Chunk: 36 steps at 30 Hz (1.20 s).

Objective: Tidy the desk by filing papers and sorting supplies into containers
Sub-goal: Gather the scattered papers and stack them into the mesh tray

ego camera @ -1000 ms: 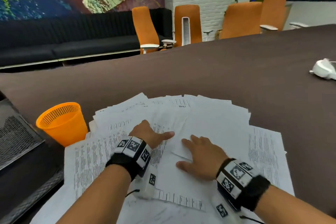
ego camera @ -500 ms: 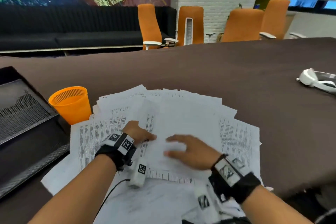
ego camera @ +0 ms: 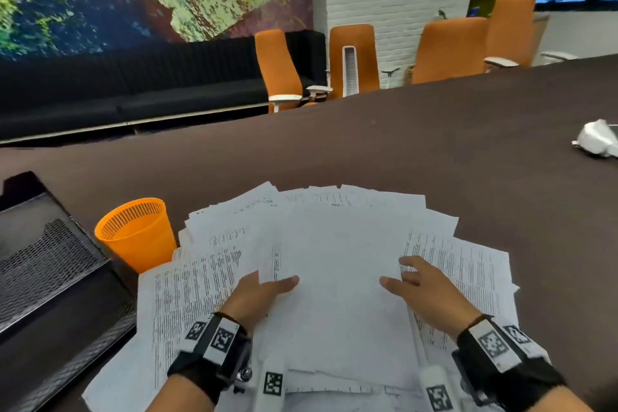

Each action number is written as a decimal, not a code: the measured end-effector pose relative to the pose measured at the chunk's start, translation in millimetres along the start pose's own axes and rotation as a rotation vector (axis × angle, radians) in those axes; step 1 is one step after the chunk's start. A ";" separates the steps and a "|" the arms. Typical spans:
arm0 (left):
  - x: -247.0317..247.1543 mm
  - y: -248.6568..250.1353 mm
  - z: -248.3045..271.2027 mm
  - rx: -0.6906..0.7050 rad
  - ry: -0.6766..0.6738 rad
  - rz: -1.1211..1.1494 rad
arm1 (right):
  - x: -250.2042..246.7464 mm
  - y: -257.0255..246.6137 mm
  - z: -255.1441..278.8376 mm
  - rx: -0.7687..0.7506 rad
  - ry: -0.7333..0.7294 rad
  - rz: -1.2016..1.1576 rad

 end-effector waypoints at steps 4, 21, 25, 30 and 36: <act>5.6 -0.2 -13.1 -0.008 -0.046 0.022 | 13.2 -5.4 3.0 -0.052 -0.021 -0.094; -35.6 38.7 76.5 0.409 0.071 0.401 | 25.0 -72.1 19.1 -0.336 -0.359 -0.514; -41.7 47.5 82.4 0.586 0.182 0.246 | 20.5 -90.6 25.4 -0.453 -0.194 -0.504; -51.5 47.0 72.8 0.621 0.135 0.203 | 20.6 -86.5 19.1 -0.459 -0.110 -0.382; -45.5 39.1 63.9 0.519 0.140 0.159 | 32.9 -80.1 19.8 -0.416 -0.199 -0.244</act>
Point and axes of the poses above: each hand's wrist, its own z-axis away from the middle knuckle, its own x-axis out of the palm, y = z × x, the point moved 5 cm from there along -z, towards the middle knuckle, and after that the axes turned 1 degree about y, right-handed, at the moved point
